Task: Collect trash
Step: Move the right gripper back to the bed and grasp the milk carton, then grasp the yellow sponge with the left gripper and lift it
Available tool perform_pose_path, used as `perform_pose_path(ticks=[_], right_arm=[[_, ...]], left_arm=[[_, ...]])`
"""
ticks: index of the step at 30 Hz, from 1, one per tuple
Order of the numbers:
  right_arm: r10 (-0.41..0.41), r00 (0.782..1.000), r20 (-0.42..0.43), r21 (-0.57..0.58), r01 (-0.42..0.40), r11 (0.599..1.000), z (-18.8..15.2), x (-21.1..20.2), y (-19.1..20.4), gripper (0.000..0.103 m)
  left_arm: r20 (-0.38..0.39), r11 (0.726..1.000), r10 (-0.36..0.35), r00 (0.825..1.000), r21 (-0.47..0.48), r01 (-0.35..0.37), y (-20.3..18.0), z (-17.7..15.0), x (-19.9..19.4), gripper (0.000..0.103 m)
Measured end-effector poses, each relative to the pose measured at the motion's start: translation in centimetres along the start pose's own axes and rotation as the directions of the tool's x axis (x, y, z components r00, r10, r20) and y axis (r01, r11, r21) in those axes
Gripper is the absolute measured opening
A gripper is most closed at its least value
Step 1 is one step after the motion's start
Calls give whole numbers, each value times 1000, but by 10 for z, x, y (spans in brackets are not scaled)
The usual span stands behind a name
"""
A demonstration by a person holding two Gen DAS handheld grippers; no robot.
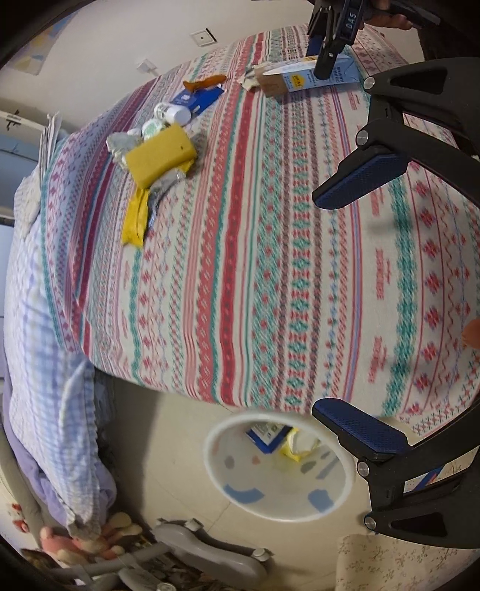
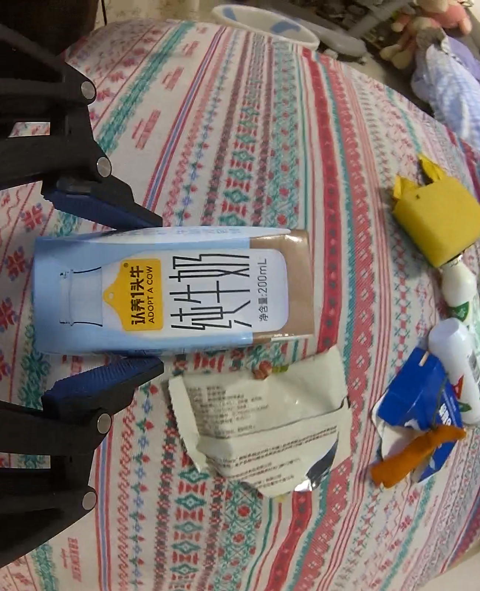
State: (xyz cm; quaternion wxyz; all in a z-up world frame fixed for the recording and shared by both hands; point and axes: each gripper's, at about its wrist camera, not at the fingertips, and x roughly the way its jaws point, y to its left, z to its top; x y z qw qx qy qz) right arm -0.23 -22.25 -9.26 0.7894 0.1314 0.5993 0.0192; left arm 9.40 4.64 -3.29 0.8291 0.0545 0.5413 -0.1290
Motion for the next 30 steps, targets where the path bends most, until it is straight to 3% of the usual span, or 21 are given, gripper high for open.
perform_pose_path(ticks=[4, 11, 19, 24, 30], right_arm=[[41, 996, 76, 10, -42, 999, 5, -22, -2, 59], [21, 984, 174, 65, -32, 997, 23, -49, -23, 59], [-92, 970, 226, 163, 55, 985, 55, -52, -54, 59], [-105, 970, 221, 213, 57, 975, 71, -45, -72, 59], [-93, 973, 209, 253, 37, 967, 81, -38, -84, 59]], left_arm=[[10, 1000, -25, 1000, 8, 25, -22, 6, -2, 103], [3, 999, 5, 1000, 40, -5, -65, 28, 8, 103], [-1, 1000, 30, 1000, 11, -30, -109, 71, 35, 103], [7, 998, -24, 1000, -50, 24, -125, 95, 56, 102], [45, 986, -114, 993, -121, 118, -138, 121, 73, 89]])
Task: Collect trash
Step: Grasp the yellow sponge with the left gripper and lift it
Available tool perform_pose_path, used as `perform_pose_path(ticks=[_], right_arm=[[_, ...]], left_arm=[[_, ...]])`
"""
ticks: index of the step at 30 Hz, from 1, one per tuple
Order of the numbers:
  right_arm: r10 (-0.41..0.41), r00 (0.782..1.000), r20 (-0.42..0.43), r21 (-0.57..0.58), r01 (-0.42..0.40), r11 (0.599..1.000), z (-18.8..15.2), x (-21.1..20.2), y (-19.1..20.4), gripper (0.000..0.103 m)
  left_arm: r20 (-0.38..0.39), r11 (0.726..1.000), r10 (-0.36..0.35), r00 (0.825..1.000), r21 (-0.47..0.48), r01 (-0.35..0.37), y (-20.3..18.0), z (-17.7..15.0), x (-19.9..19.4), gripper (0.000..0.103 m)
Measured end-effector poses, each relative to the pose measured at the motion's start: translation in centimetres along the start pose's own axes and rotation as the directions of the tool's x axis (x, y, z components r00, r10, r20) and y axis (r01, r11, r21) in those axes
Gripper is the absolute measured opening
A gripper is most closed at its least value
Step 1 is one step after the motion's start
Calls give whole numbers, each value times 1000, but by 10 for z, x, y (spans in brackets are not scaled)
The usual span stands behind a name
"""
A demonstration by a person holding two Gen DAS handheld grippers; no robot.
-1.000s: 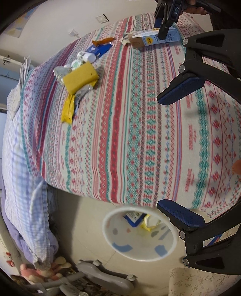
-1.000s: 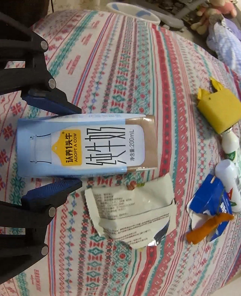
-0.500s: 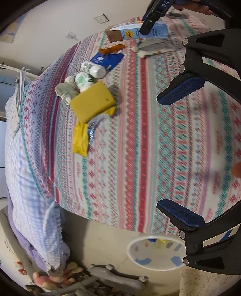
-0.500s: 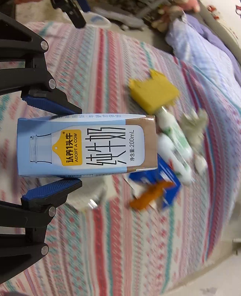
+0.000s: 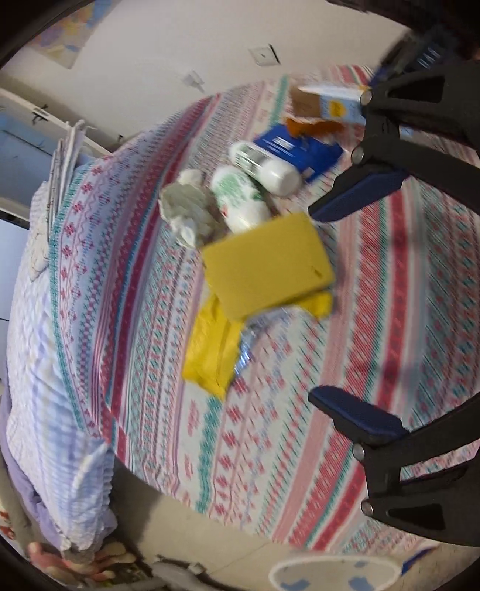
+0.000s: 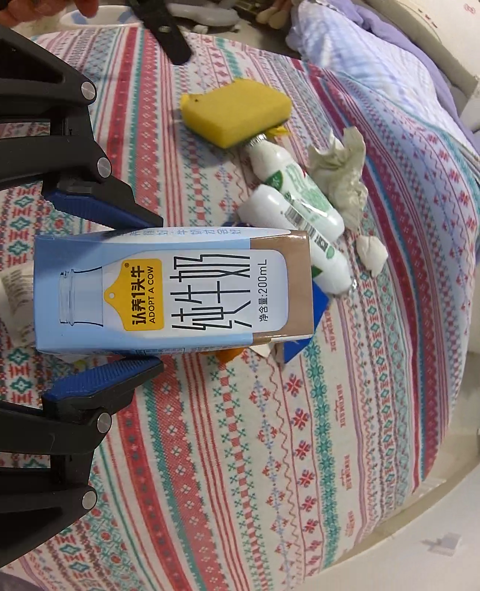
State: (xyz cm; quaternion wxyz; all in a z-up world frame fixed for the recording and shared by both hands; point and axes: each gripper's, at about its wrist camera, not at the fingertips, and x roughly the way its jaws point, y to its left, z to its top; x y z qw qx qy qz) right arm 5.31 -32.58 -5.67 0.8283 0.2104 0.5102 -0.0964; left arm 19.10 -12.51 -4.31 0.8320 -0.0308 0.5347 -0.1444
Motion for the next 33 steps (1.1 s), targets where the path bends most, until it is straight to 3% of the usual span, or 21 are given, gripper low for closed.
perform_pose_path(ticks=[11, 15, 18, 22, 28, 33], right_arm=[[-2, 1000, -11, 28, 2, 1000, 8, 9, -9, 59], [-8, 1000, -13, 38, 8, 999, 10, 10, -16, 59], [-12, 1000, -16, 40, 12, 999, 10, 10, -19, 59], [-17, 1000, -18, 39, 18, 999, 10, 9, -20, 59], [-22, 1000, -5, 38, 22, 999, 7, 0, -18, 59], [-20, 1000, 9, 17, 20, 1000, 3, -10, -10, 59]], left_arm=[[-4, 996, -24, 1000, -82, 23, -3, 29, 37, 84], [-7, 997, 8, 1000, -83, -9, -4, 32, 43, 72], [-22, 996, 2, 1000, -91, -4, -3, 31, 47, 49], [-5, 998, 5, 1000, -62, -6, -8, 30, 39, 34], [11, 999, -33, 999, -21, 33, -10, 23, 15, 20], [25, 997, -76, 997, 19, 76, -12, 15, -11, 17]])
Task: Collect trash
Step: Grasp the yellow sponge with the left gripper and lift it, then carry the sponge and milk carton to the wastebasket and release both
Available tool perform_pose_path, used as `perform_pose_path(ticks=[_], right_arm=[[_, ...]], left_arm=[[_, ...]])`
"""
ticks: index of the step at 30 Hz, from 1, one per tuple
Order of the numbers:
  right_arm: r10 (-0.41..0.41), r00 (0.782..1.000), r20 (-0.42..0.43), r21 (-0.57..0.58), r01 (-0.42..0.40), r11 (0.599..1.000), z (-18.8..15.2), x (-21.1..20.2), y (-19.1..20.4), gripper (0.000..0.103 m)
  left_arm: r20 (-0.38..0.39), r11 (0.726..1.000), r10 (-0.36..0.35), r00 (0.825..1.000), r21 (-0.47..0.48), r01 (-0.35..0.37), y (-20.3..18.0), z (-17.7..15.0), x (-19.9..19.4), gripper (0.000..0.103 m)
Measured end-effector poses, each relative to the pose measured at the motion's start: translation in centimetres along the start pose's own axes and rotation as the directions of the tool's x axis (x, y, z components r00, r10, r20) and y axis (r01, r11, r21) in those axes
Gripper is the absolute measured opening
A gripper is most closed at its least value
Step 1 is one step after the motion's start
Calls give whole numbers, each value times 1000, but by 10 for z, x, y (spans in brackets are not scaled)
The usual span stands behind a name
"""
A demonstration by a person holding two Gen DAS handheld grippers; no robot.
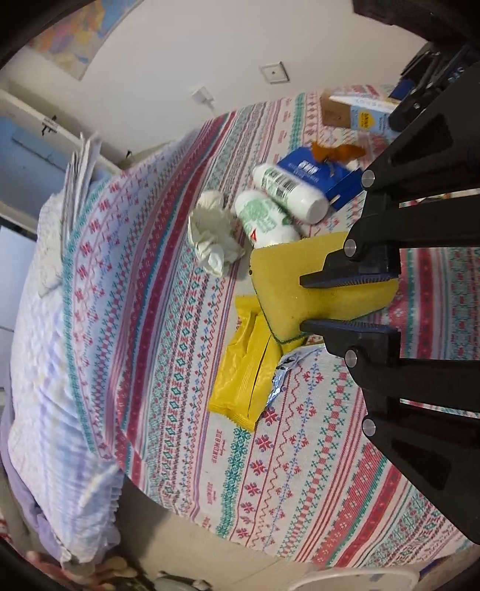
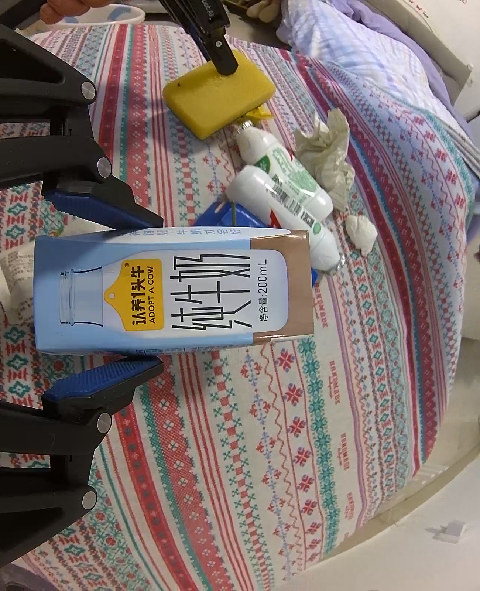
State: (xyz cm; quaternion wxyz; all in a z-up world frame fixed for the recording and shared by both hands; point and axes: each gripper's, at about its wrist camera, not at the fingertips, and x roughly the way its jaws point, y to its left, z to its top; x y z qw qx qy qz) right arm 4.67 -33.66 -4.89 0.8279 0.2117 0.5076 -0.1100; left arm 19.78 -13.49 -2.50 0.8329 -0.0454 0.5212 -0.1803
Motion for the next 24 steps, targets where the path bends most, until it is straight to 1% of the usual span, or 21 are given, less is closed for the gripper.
perform_pose_path(ticks=[2, 7, 15, 20, 23, 24], right_arm=[[1, 1000, 6, -6, -1, 1000, -2, -4, 3, 59], [11, 1000, 18, -20, -10, 1000, -6, -13, 11, 59], [16, 999, 35, -50, -14, 999, -17, -27, 29, 59], [18, 999, 40, -102, -14, 995, -24, -31, 55, 59], [25, 999, 40, -138, -19, 990, -28, -31, 75, 59], [27, 999, 39, -147, -21, 989, -29, -30, 80, 59]], left_arm=[[5, 1000, -9, 1000, 23, 9, 0, -3, -10, 17], [16, 998, 11, 1000, 66, -12, 10, -17, -33, 16], [25, 993, 61, 998, 103, -63, 50, -43, -67, 16], [41, 993, 69, 997, 98, -73, 77, -56, -86, 16], [71, 990, 94, 993, 102, -101, 92, -63, -100, 16], [88, 987, 111, 990, 107, -120, 99, -65, -106, 16]])
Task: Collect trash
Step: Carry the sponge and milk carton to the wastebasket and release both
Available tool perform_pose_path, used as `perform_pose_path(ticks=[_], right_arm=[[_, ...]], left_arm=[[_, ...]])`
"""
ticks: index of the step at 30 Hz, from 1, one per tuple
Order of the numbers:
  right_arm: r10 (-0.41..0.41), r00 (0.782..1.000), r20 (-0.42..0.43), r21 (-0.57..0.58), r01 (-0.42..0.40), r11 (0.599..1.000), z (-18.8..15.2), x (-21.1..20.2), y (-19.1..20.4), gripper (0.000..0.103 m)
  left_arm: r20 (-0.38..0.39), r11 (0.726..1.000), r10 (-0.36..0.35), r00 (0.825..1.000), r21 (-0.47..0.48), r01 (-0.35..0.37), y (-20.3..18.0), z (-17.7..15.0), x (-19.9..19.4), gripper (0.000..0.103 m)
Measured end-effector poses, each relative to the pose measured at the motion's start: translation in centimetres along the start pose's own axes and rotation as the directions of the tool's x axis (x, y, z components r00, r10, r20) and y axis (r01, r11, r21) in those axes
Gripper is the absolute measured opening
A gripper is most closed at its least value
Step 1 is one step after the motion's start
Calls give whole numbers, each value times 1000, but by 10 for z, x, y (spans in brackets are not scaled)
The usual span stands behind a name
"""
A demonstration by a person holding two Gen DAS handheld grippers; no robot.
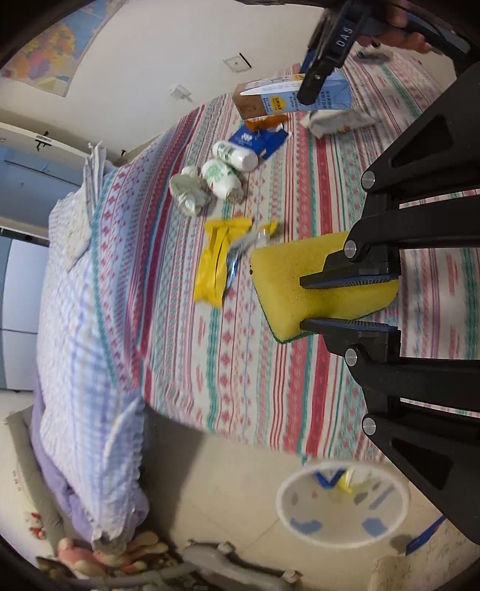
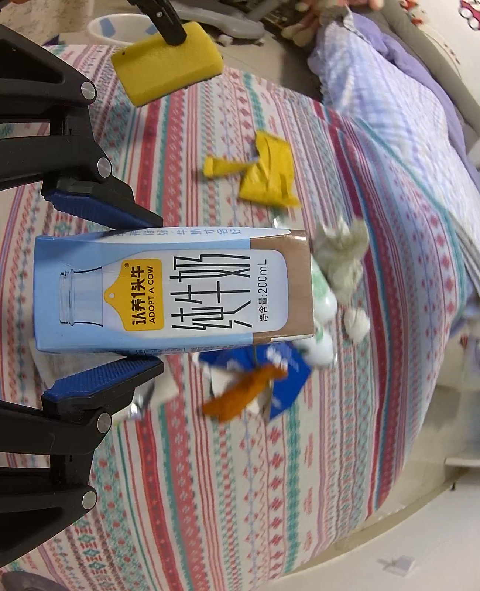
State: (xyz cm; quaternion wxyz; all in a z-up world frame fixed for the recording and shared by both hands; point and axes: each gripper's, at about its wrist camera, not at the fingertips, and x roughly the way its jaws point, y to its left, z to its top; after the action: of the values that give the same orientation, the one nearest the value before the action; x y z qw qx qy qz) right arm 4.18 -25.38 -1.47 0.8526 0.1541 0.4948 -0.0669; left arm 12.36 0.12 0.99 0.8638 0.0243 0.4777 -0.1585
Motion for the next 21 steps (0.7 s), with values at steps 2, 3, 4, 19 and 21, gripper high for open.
perform_pose_path(ticks=[2, 3, 4, 19, 21], right_arm=[[6, 1000, -5, -22, -6, 1000, -1, 3, 14, 59], [11, 1000, -8, -37, -11, 999, -1, 4, 23, 59], [13, 1000, -8, -45, -14, 999, -1, 6, 28, 59], [106, 991, -83, -185, -120, 975, -9, 44, 146, 59], [117, 989, -90, -200, -133, 971, -10, 49, 161, 59]], left_arm=[[20, 1000, 24, 1000, 5, -25, 10, -4, -8, 16], [33, 999, 39, 999, 3, -39, 17, -5, -13, 16], [42, 999, 47, 998, -1, -47, 23, -6, -16, 16], [81, 976, 169, 982, -154, -155, 133, -23, -39, 16], [77, 968, 193, 978, -175, -177, 149, -27, -38, 16]])
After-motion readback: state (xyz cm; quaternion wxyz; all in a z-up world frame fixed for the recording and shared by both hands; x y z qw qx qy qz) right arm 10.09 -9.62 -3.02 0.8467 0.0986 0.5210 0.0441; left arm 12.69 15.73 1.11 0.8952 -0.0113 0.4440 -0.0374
